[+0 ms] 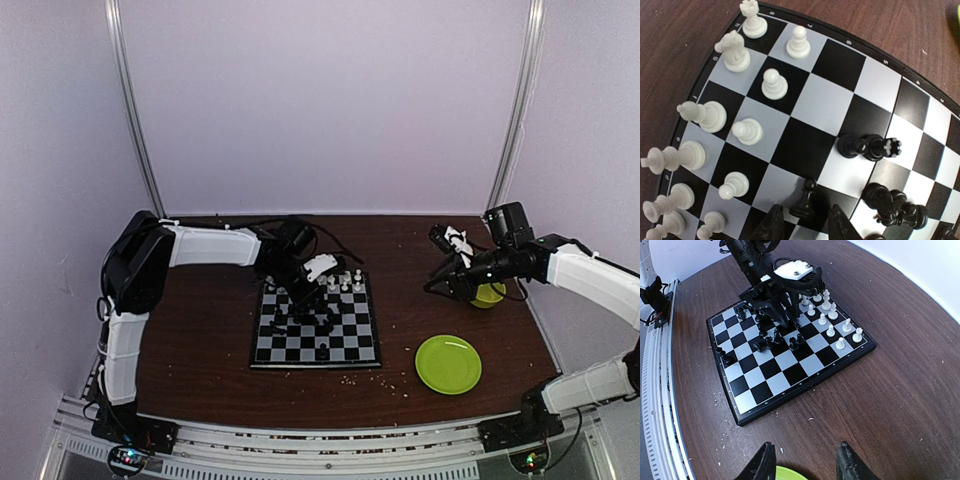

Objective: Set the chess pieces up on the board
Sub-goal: Pick up the pawn from the chessboard.

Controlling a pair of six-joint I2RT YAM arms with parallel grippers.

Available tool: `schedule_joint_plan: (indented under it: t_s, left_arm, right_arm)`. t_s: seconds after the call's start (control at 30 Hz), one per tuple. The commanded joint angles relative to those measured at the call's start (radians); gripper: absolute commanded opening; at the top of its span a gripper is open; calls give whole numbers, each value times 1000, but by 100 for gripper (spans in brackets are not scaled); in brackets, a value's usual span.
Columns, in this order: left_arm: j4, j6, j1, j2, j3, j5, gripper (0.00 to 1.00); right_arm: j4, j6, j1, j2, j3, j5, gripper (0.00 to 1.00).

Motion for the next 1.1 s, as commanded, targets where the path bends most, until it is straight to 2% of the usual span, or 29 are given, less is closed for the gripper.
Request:
schedule_joint_plan:
  t_s: [0.0,0.77,1.07]
  left_arm:
    - [22,23,7,29,42,-22,32]
    - [11,96,7,52,37,-10,30]
    - [16,94,6,24,16,-12,17]
  right_arm:
    - [-6,-11,4,1,-5,2,42]
    - [-21,-17,5,31,6,-3,42]
    - [-22,-14,5,34,8,-6,42]
